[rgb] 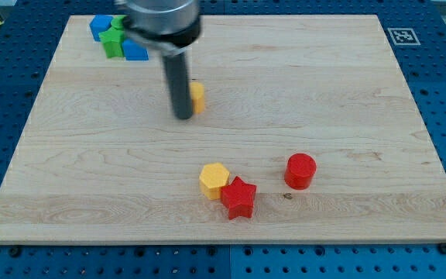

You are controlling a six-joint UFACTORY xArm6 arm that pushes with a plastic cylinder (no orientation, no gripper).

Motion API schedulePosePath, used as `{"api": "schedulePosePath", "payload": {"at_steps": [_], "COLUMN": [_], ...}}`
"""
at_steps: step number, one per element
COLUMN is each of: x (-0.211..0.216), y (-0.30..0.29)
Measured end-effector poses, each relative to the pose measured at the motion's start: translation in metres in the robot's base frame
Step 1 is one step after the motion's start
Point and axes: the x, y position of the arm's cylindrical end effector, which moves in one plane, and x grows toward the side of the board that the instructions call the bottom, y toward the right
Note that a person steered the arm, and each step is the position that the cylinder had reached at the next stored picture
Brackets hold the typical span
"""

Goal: Place the heart right to the green circle

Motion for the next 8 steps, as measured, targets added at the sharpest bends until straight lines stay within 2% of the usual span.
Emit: {"api": "schedulePosePath", "payload": {"at_steps": [1,2,3,4,5,6,7,8], "x": [-0.021,0.005,-0.002,-0.067,-0.082,-0.042,-0.02,-0.017], "y": [0.02,0.012,0.053,0.046,0.029,0.029,0.03,0.049]}}
